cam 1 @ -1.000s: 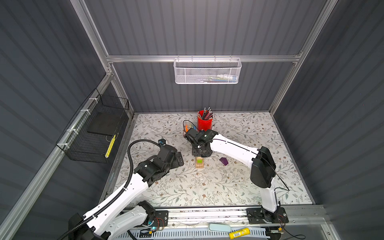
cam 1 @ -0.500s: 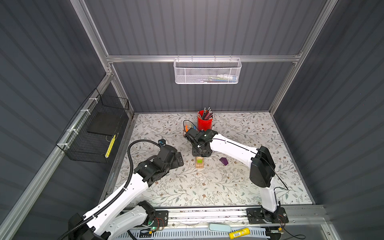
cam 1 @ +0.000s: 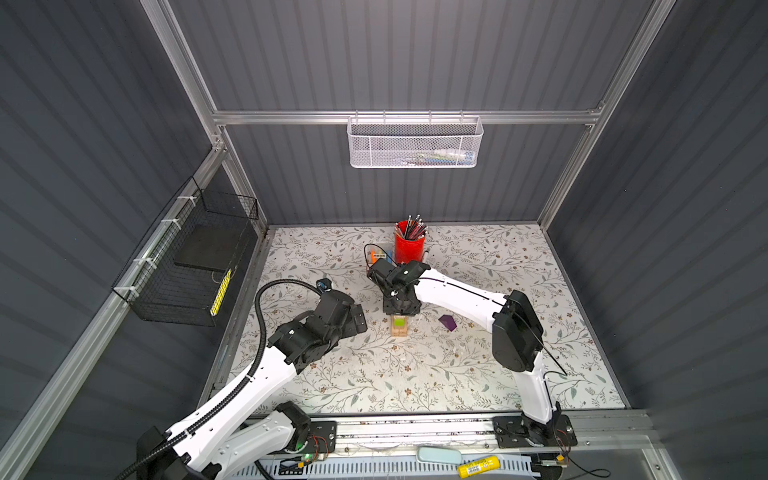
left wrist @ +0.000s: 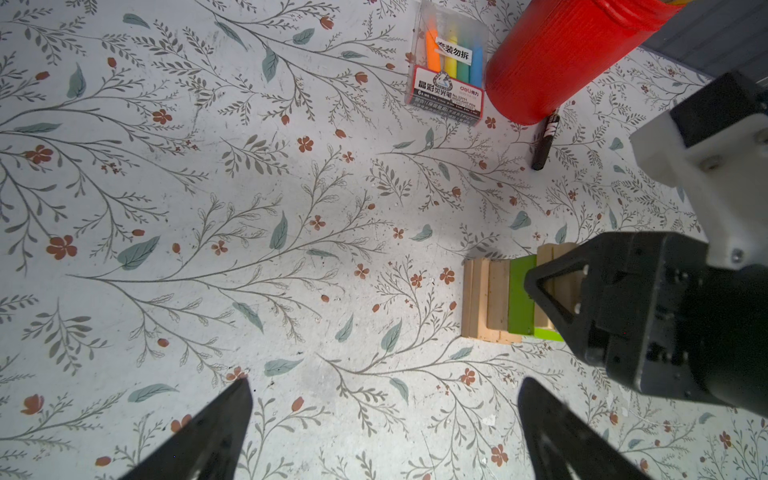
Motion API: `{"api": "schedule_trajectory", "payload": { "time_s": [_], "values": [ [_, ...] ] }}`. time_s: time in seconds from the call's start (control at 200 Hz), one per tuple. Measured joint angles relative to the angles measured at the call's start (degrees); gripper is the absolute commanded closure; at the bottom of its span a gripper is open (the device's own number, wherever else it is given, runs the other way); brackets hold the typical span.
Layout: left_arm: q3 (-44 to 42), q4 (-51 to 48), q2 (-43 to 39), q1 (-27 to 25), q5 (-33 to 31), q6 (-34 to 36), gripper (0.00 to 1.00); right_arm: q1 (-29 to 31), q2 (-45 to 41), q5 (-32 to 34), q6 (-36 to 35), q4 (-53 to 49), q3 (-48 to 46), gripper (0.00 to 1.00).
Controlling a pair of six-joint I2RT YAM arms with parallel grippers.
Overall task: Build the wood block tower
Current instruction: 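Lower the wooden block upright against the cluster with the right gripper, then open the right gripper and lift it off the blocks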
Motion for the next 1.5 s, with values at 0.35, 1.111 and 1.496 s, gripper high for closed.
{"api": "schedule_trajectory", "payload": {
  "time_s": [0.35, 1.111, 1.496],
  "values": [
    [0.0, 0.0, 0.0, 0.0, 0.0, 0.0, 0.0, -0.1, 0.3, 0.1, 0.0, -0.2, 0.9, 0.66],
    [0.0, 0.0, 0.3, 0.1, 0.0, 0.0, 0.0, -0.3, 0.6, 0.0, -0.2, -0.4, 1.1, 0.63],
    [0.3, -0.5, 0.3, 0.1, 0.0, 0.5, 0.0, -0.3, -0.2, -1.0, -1.7, 0.1, 1.2, 0.44]
  ]
}}
